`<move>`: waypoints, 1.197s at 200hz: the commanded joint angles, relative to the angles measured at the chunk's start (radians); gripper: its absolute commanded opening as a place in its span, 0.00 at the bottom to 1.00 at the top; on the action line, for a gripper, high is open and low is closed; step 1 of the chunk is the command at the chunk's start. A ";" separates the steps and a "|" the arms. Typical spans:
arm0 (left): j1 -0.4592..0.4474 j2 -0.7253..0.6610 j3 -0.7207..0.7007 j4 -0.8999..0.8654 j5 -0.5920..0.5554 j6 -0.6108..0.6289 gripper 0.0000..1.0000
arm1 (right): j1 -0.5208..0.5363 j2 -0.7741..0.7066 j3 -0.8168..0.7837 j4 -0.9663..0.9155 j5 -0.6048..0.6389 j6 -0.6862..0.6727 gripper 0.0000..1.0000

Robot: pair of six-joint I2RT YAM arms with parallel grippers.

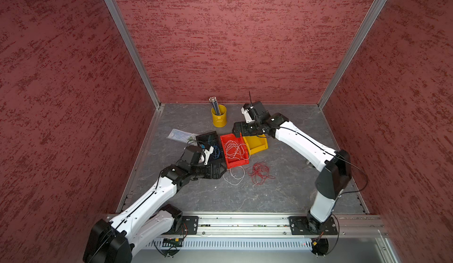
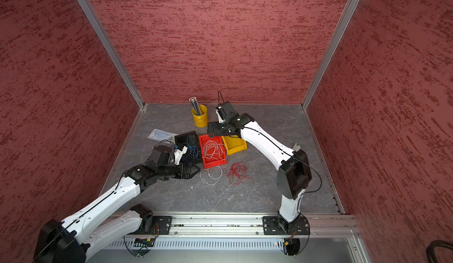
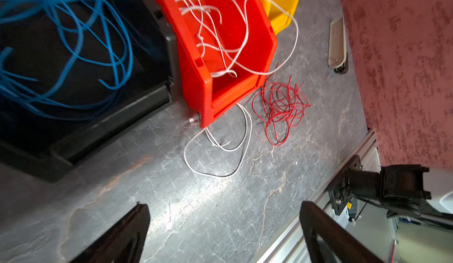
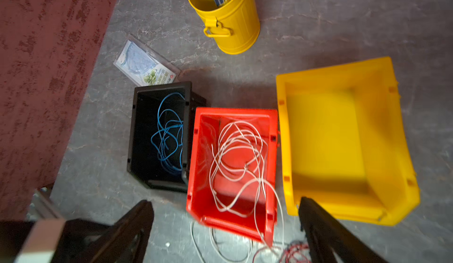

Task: Untangle and sort cables by color
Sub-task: Adjust the cable in the bin, then pick up the cable at the center of the board.

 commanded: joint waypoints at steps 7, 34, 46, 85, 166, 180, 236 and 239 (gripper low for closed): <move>-0.072 0.074 -0.006 0.061 -0.067 -0.008 1.00 | -0.016 -0.108 -0.146 0.056 -0.062 0.069 0.98; -0.127 0.178 0.003 0.086 -0.125 -0.003 0.94 | -0.020 -0.167 -0.239 0.089 -0.071 0.087 0.98; -0.139 0.215 0.007 0.094 -0.167 -0.004 0.92 | -0.021 -0.179 -0.258 0.102 -0.080 0.095 0.98; -0.141 0.300 0.013 0.150 -0.250 0.009 0.84 | -0.021 -0.198 -0.266 0.126 -0.101 0.095 0.97; -0.153 0.498 0.071 0.253 -0.246 0.056 0.71 | -0.042 -0.256 -0.308 0.129 -0.093 0.075 0.97; -0.160 0.522 0.087 0.251 -0.245 0.066 0.64 | -0.044 -0.259 -0.306 0.124 -0.089 0.075 0.97; -0.181 0.550 0.105 0.154 -0.292 0.075 0.26 | -0.053 -0.260 -0.300 0.142 -0.091 0.079 0.97; -0.181 0.550 0.104 0.150 -0.297 0.076 0.25 | -0.053 -0.261 -0.302 0.145 -0.093 0.080 0.98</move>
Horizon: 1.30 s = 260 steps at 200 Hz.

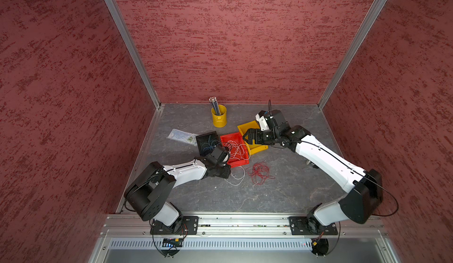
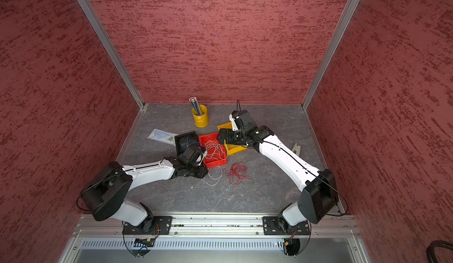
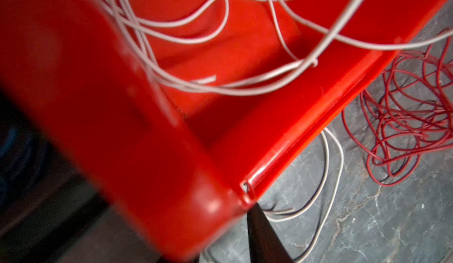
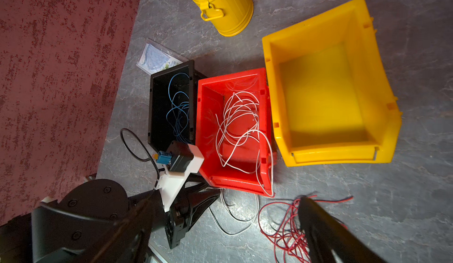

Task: Untangle and sort cables by color
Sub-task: Pick up the cable at the center of the board.

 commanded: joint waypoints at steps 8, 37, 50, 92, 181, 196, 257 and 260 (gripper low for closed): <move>-0.007 0.006 -0.001 -0.088 -0.042 0.017 0.21 | -0.006 -0.027 -0.024 0.046 -0.006 0.001 0.98; -0.013 -0.017 0.005 -0.125 -0.060 0.028 0.00 | -0.006 -0.034 -0.034 0.062 0.003 0.009 0.98; -0.018 -0.038 0.004 -0.144 -0.080 0.029 0.00 | -0.007 -0.034 -0.042 0.071 0.009 0.012 0.98; -0.025 -0.143 -0.006 -0.191 -0.053 0.037 0.00 | -0.006 -0.069 -0.058 0.089 0.019 0.020 0.98; -0.011 -0.443 0.117 -0.418 0.056 0.049 0.00 | -0.006 -0.103 -0.101 0.139 0.035 0.042 0.98; -0.006 -0.474 0.171 -0.459 0.063 0.046 0.00 | -0.008 -0.114 -0.100 0.137 0.042 0.042 0.98; -0.004 -0.430 0.530 -0.629 0.056 0.094 0.00 | -0.017 -0.176 -0.107 0.120 0.047 -0.043 0.98; -0.004 -0.423 0.549 -0.637 0.058 0.096 0.00 | -0.017 -0.179 -0.107 0.117 0.051 -0.044 0.98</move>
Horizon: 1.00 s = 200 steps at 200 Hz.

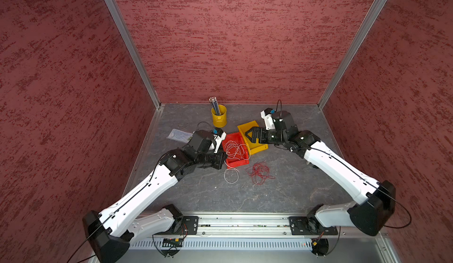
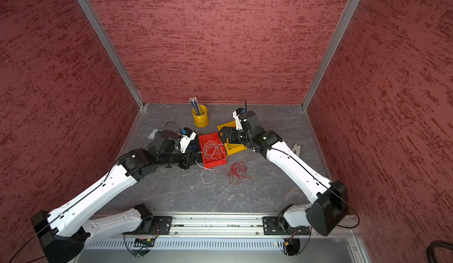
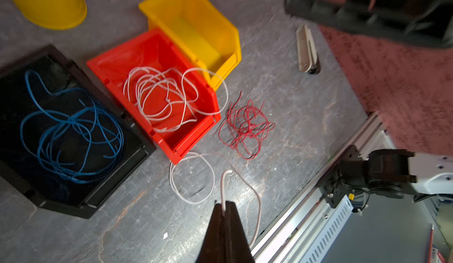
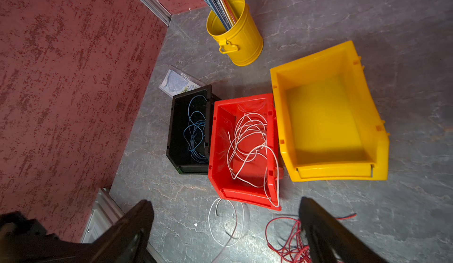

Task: Untangle and sort cables by color
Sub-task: Pick up the cable at the center of the board.

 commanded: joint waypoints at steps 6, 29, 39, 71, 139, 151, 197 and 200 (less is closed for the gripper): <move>0.005 0.049 0.155 -0.102 0.007 0.050 0.00 | -0.012 -0.050 -0.031 0.002 0.042 -0.045 0.98; 0.005 0.075 0.259 -0.107 0.030 0.063 0.00 | -0.026 -0.062 -0.040 -0.004 0.046 -0.039 0.98; 0.005 0.084 0.296 -0.106 0.031 0.066 0.00 | -0.032 -0.065 -0.043 -0.004 0.045 -0.034 0.98; 0.014 0.131 0.431 -0.119 0.022 0.101 0.00 | -0.056 -0.073 -0.041 -0.009 0.033 -0.028 0.98; 0.120 0.277 0.645 -0.128 0.049 0.209 0.00 | -0.092 -0.078 -0.027 -0.020 0.011 -0.017 0.98; 0.164 0.291 0.632 -0.099 0.087 0.213 0.00 | -0.097 -0.077 -0.023 -0.028 0.011 -0.020 0.98; 0.320 0.339 0.514 0.046 0.268 0.212 0.00 | -0.114 -0.056 -0.016 -0.032 0.004 -0.025 0.98; 0.330 0.342 0.504 0.059 0.281 0.213 0.00 | -0.115 -0.053 -0.015 -0.031 0.002 -0.025 0.98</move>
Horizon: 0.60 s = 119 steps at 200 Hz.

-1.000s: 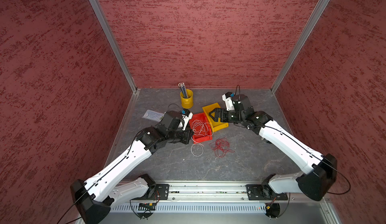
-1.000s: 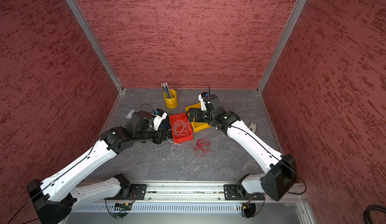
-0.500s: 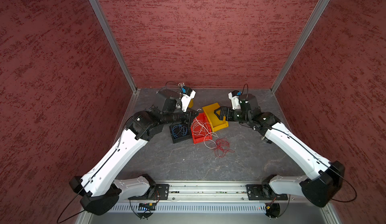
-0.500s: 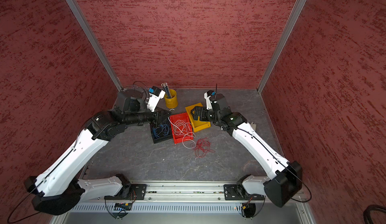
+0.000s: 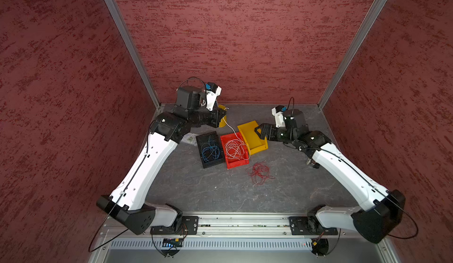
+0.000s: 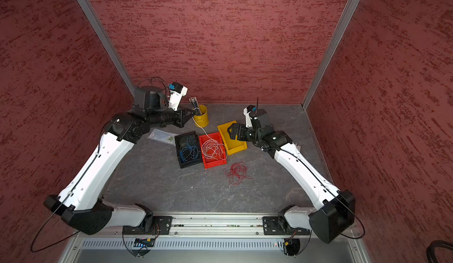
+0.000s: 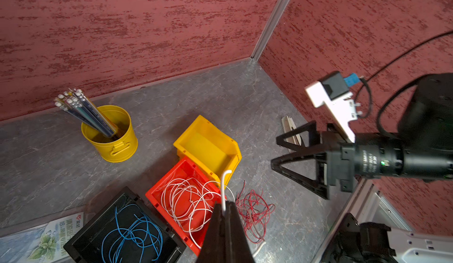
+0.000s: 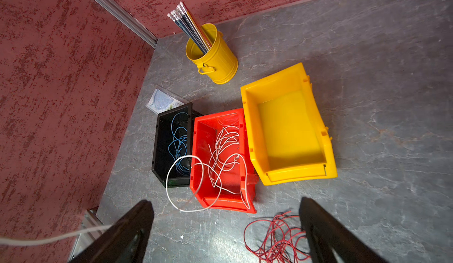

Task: Untangle and sort cables by color
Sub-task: Pick up the cable at the center of the board, then place the cable in the bin.

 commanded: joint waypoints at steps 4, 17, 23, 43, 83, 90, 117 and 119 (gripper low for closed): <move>0.065 0.030 -0.078 0.124 0.145 0.023 0.00 | -0.015 0.003 0.005 -0.001 -0.013 -0.003 0.98; 0.091 0.056 -0.112 0.162 0.181 0.027 0.00 | -0.017 0.014 0.010 0.004 -0.017 -0.001 0.98; 0.100 0.070 -0.124 0.179 0.194 0.028 0.00 | -0.018 0.020 0.011 0.006 -0.018 0.000 0.98; 0.112 0.109 -0.155 0.226 0.234 0.037 0.00 | -0.020 0.032 0.011 0.015 -0.022 0.006 0.98; 0.117 0.191 -0.145 0.241 0.244 0.047 0.00 | -0.023 0.049 0.009 0.026 -0.027 0.014 0.98; 0.117 0.201 -0.147 0.240 0.238 0.050 0.00 | -0.023 0.050 0.007 0.027 -0.028 0.014 0.98; 0.117 0.245 -0.169 0.245 0.223 0.059 0.00 | -0.023 0.054 0.002 0.033 -0.042 0.021 0.98; 0.117 0.247 -0.171 0.246 0.222 0.061 0.00 | -0.023 0.056 0.002 0.033 -0.043 0.020 0.98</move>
